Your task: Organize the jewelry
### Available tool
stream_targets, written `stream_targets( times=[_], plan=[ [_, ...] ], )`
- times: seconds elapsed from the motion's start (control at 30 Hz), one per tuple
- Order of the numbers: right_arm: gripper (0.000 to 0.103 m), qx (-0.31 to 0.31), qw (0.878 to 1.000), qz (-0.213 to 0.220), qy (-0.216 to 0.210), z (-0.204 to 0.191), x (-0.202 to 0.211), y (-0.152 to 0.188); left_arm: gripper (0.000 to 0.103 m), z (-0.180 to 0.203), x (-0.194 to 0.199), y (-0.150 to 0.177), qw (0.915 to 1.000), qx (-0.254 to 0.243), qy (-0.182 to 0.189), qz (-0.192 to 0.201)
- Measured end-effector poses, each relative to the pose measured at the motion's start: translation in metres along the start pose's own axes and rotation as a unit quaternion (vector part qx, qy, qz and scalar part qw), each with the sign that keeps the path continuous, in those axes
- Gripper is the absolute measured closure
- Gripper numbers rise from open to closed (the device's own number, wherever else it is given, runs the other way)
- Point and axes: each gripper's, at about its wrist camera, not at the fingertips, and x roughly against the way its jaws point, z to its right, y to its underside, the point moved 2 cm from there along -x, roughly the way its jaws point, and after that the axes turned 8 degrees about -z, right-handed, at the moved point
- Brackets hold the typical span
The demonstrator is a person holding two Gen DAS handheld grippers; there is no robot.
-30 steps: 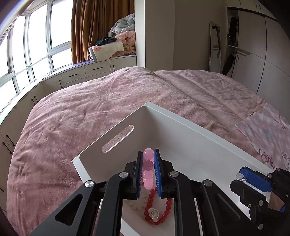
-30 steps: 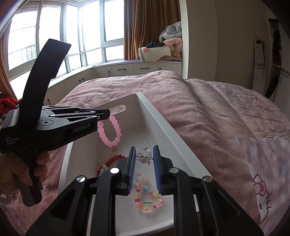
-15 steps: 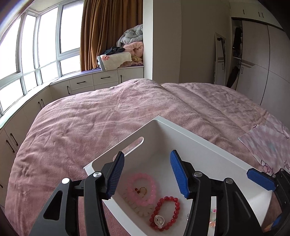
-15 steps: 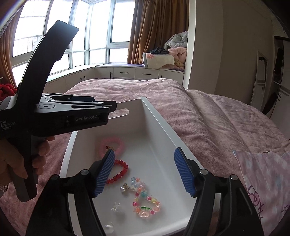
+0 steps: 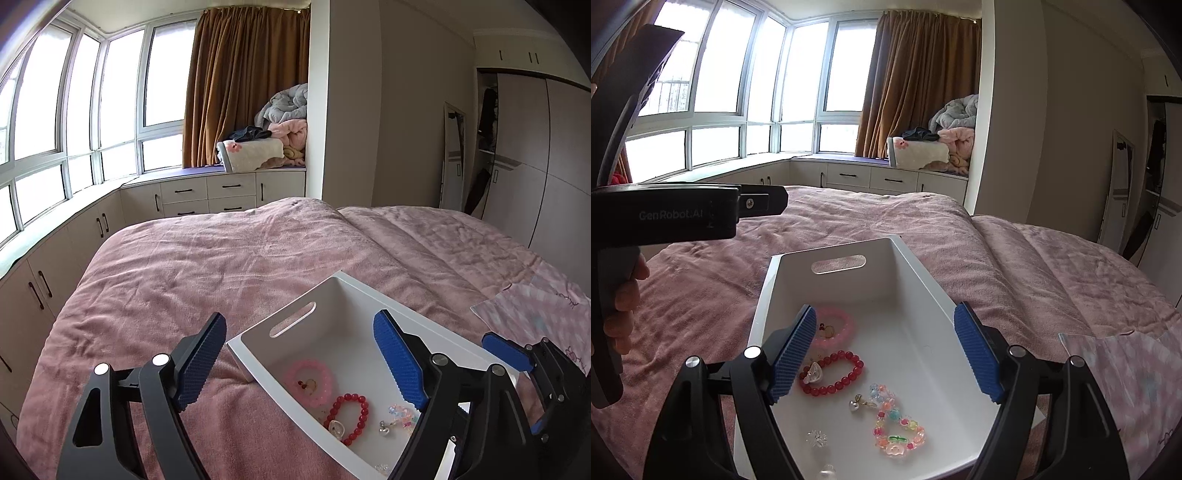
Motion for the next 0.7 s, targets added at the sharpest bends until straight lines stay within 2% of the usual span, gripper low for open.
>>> stream_targets(
  times=[0.2, 0.33, 0.5, 0.57, 0.7],
  plan=[
    [0.019, 0.014, 1.000, 0.019, 0.011, -0.006, 0.023, -0.007, 0.010, -0.006, 0.034, 0.012, 0.9999, 0.001, -0.003, 0.009],
    [0.015, 0.025, 0.999, 0.038, 0.028, -0.007, 0.046, -0.015, 0.009, -0.003, 0.055, 0.020, 0.9995, -0.013, -0.017, 0.025],
    [0.008, 0.038, 0.996, 0.067, 0.041, -0.004, 0.080, -0.015, 0.008, 0.010, 0.068, 0.032, 0.9990, -0.030, -0.024, 0.020],
    [0.006, 0.039, 0.996, 0.072, 0.033, 0.000, 0.091, -0.011, 0.005, 0.015, 0.074, 0.040, 0.9990, -0.023, -0.026, 0.029],
    [0.005, 0.039, 0.995, 0.083, -0.024, 0.007, 0.107, 0.007, 0.004, 0.026, 0.082, 0.065, 0.9989, 0.000, -0.023, 0.040]
  ],
)
